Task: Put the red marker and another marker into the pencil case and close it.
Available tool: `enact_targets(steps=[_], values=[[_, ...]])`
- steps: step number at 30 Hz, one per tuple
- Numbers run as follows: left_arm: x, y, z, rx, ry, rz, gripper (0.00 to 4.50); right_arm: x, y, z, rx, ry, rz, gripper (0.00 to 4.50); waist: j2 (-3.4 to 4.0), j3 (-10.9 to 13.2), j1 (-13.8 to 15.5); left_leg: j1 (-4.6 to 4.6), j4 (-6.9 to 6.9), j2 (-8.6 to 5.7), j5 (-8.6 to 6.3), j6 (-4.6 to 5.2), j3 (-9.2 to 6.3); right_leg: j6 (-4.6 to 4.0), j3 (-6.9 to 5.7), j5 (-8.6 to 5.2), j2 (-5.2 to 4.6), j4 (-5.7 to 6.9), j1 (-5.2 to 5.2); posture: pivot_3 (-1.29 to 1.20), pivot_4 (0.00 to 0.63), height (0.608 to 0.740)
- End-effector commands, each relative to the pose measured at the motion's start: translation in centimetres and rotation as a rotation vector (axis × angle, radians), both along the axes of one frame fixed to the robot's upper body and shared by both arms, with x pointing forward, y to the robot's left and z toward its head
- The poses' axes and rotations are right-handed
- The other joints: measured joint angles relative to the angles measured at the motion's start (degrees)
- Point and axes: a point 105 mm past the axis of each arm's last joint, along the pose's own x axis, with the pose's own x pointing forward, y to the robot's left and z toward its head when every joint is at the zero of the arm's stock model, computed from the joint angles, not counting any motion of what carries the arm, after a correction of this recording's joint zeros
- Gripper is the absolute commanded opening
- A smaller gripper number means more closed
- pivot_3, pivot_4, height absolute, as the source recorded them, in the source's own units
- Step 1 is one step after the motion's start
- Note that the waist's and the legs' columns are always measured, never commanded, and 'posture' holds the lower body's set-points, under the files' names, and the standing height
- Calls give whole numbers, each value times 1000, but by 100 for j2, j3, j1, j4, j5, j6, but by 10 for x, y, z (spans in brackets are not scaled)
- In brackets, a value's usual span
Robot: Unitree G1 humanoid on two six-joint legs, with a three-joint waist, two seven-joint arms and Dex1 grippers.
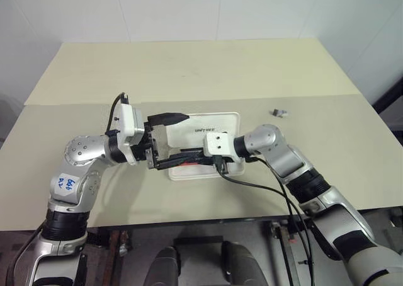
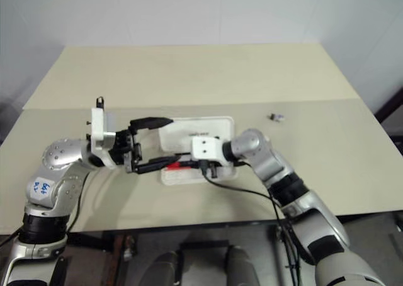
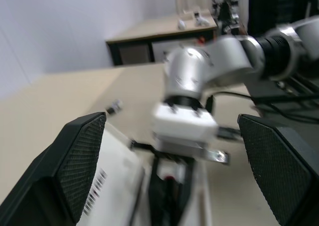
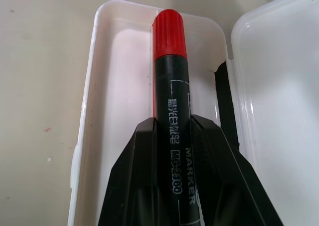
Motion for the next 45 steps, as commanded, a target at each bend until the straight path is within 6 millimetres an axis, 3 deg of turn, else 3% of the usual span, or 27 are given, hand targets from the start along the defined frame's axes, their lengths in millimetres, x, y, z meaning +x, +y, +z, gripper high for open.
enact_targets(steps=[1, 6, 11, 21, 25, 35, 41, 45], values=[[-8, 11, 4, 17, -12, -7, 4500, 21, -14, 12, 21, -49, -112, 613, 0, 0, -2, 0, 0, 0, 0, 0, 0, -1, 0, 0, 0, 0, 0, 0, 150, 740], [-12, 28, -9, 64, 31, 20, 4500, 26, -14, 18, 27, -69, -120, 613, 0, 0, 7, -1, 0, 1, 3, 2, 0, -10, 0, 5, -4, -6, 0, 0, 150, 740], [-8, 38, -9, 68, 24, 66, 4500, 27, -9, 34, 74, -73, -115, 613, 1, 1, 3, -8, -5, 3, 3, 1, -1, -12, -2, 4, -4, -10, -8, 0, 150, 740], [-7, 37, -3, 57, -7, 82, 4500, 15, -5, 57, 132, -59, -55, 613, 1, 1, -2, -16, -21, 5, -5, -9, 0, -13, -4, 2, -2, -8, -20, 0, 150, 740], [-6, 35, -2, 52, -11, 80, 4500, 21, -2, 56, 140, -71, -84, 613, 1, 1, -5, -15, -22, 9, -10, -14, 0, -10, -5, 0, 3, -8, -21, 0, 150, 740], [-5, 29, 0, 43, -23, 71, 4500, 41, 4, 19, 62, -104, -166, 613, 1, 1, -9, -14, -21, 12, -10, -14, 1, -12, -5, 0, 6, -6, -21, 0, 150, 740], [-5, 29, 2, 42, -29, 74, 4500, 27, -5, -11, -6, -27, -107, 613, 1, 1, -7, -14, -23, 13, -11, -16, 1, 0, -5, 5, 7, -5, -21, 0, 150, 740], [-5, 29, 3, 41, -30, 77, 4500, 16, -13, -18, -38, -2, -69, 613, 1, 1, 15, -13, -23, 15, -12, -17, 0, 2, -6, 4, 9, -5, -19, 0, 150, 740]])
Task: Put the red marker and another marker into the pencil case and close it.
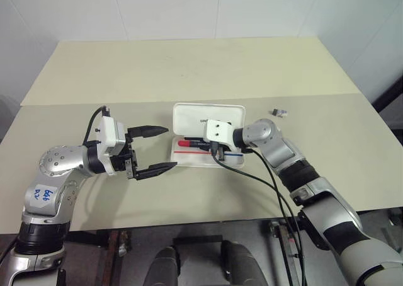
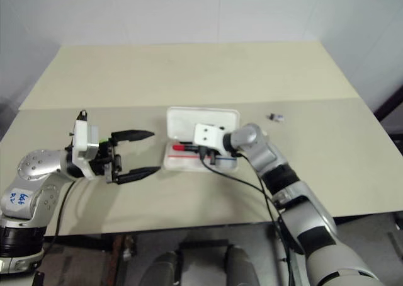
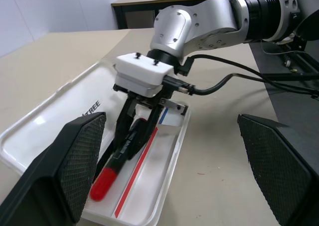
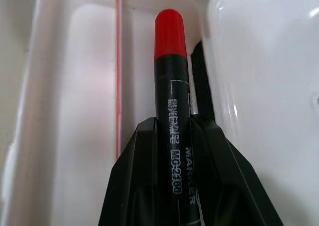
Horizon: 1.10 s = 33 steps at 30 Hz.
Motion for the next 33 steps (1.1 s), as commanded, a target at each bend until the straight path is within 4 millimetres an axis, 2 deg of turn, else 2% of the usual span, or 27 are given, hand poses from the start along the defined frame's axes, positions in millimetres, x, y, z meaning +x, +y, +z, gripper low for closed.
enact_targets(steps=[1, 3, 4, 9, 13, 14, 18, 23, 26, 30, 33], values=[[-2, -2, 12, -2, -54, -10, 4500, -12, -8, -17, -52, 56, 40, 613, 0, 0, 13, 0, 0, 0, -1, -1, -2, 3, -2, -3, 0, 0, 2, 0, 150, 740], [-2, -2, 12, -2, -54, -11, 4500, -7, -11, -16, -64, 37, 16, 613, 0, 0, 6, 0, 1, 0, -3, -3, -2, 3, -2, -3, -1, 0, 2, 0, 150, 740], [-2, -2, 12, -2, -54, -11, 4500, -5, -12, -16, -69, 25, 4, 1328, 0, 0, 5, 1, 0, 0, -3, -4, -2, 4, -2, -3, -1, 0, 2, 0, 150, 740], [-2, -2, 13, -2, -55, -15, 4500, 4, -11, -10, -53, 7, -35, 2871, 0, 0, 9, 2, 1, 2, -5, -7, -2, 2, -3, -6, 1, 0, 3, 0, 150, 740], [0, -3, 13, -6, -57, -16, 4500, -5, -10, -9, -43, 36, 9, 4269, 0, 0, 11, 2, 0, 2, -7, -8, -2, 4, -4, -6, 0, 0, 4, 0, 150, 740], [0, -3, 13, -6, -57, -16, 4500, -9, -10, -10, -40, 51, 24, 4481, -1, -1, 10, 2, 0, 2, -9, -9, -2, 10, -4, -6, 0, 0, 4, 0, 150, 740], [0, -4, 13, -9, -57, -16, 4500, -33, -8, -9, -36, 107, 117, 4481, -1, -1, 13, 4, 2, 16, -28, -17, -4, 70, -9, 4, 10, 6, 4, 0, 150, 740], [1, -4, 13, -11, -57, -16, 4500, -48, -10, -9, -45, 130, 164, 4481, -1, -1, 13, 3, 14, 58, -70, -38, -4, 56, -7, -27, 56, 18, 1, 0, 150, 740], [1, -4, 12, -11, -58, -17, 4500, -47, -12, -9, -52, 118, 155, 4481, -1, -1, 8, 6, 17, 63, -88, -44, -7, 52, -7, -58, 62, 50, -3, 0, 150, 740], [3, -6, 13, -13, -63, -21, 4500, -33, -13, -4, -36, 64, 102, 4481, -1, -1, -3, 13, 17, 65, -94, -45, -7, 47, -5, -74, 64, 58, -6, 0, 150, 740], [3, -7, 13, -17, -66, -23, 4500, -28, -7, 15, 14, 13, 89, 4481, -2, -1, -4, 18, 23, 65, -94, -45, -7, 44, -5, -75, 65, 65, -6, 0, 150, 740]])
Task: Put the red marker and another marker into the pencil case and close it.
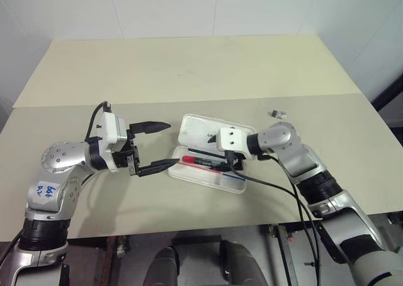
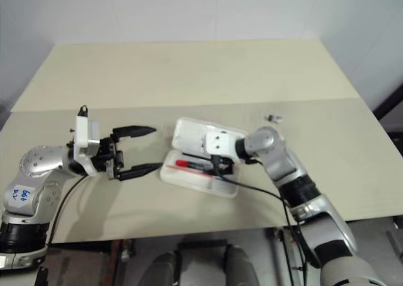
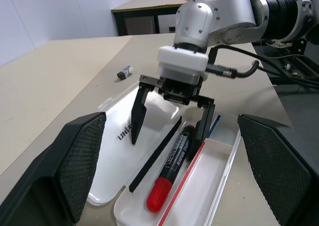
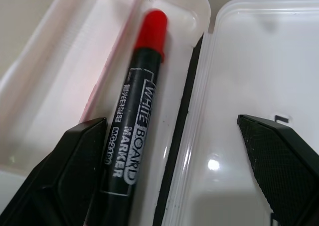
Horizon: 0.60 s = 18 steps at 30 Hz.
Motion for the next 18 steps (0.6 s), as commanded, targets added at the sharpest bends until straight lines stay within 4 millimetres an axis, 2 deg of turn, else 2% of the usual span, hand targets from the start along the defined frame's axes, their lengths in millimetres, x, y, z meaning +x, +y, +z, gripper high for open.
enact_targets(steps=[1, 7, 18], values=[[0, -2, 7, -6, -40, -9, 4500, -2, 10, 14, 31, -35, 27, 4481, 0, 0, -1, 1, 3, 0, 0, 0, 0, 0, 1, 0, 0, 6, 0, 0, 150, 740], [-1, -4, 7, -19, -41, -10, 4500, -19, 13, 40, 64, -82, 89, 4481, 0, 0, 9, 5, 7, -1, 1, -1, -5, -3, 3, -1, 1, 25, 0, 0, 150, 740], [-2, -9, 7, -36, -40, -20, 4500, -38, 7, 76, 79, -170, 113, 4481, 0, 1, 14, 5, 12, 0, 1, -1, -10, -5, 3, -2, 4, 30, 0, 0, 150, 740]])
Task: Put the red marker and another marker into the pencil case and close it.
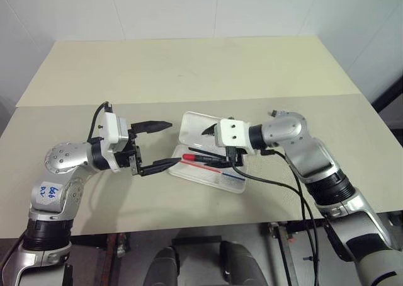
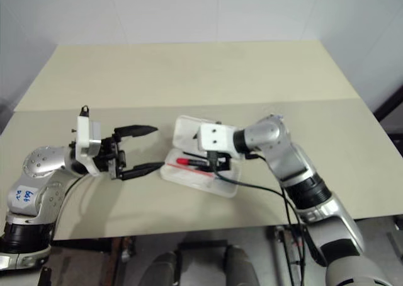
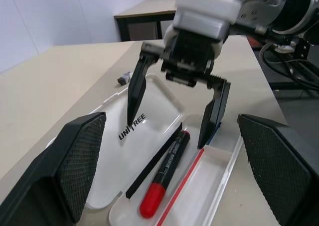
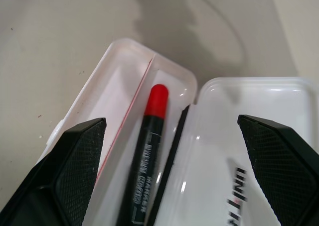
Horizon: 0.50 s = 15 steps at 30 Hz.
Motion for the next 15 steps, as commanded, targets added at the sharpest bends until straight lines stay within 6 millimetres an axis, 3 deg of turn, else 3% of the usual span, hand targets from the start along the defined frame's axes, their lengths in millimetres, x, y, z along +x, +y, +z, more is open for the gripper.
enact_targets(steps=[1, 7, 10, 15], values=[[-3, -5, 7, -6, -39, -20, 4500, -10, -1, 26, 35, -71, 25, 4481, 0, 0, -5, 0, 0, 0, 0, 0, 0, 0, 0, 0, 0, 0, 0, 0, 150, 740], [6, -9, 19, -46, -122, 77, 4500, -9, -10, 64, 145, -102, -52, 4481, 0, 0, 4, 0, 3, 0, 0, 0, 0, -1, 0, 0, 0, 2, 0, 0, 150, 740], [20, -1, 26, -52, -197, 245, 4500, -15, -19, 79, 262, -7, -86, 4481, 0, 0, 13, -1, 6, 0, 0, 0, -5, -1, 1, 0, 0, 6, 0, 0, 150, 740], [46, 28, 31, -51, -300, 629, 4500, -48, -38, 81, 355, 183, 15, 4481, 0, 0, 43, -3, 5, -1, -1, 1, -6, 0, 0, 0, 0, -1, 2, 0, 150, 740]])
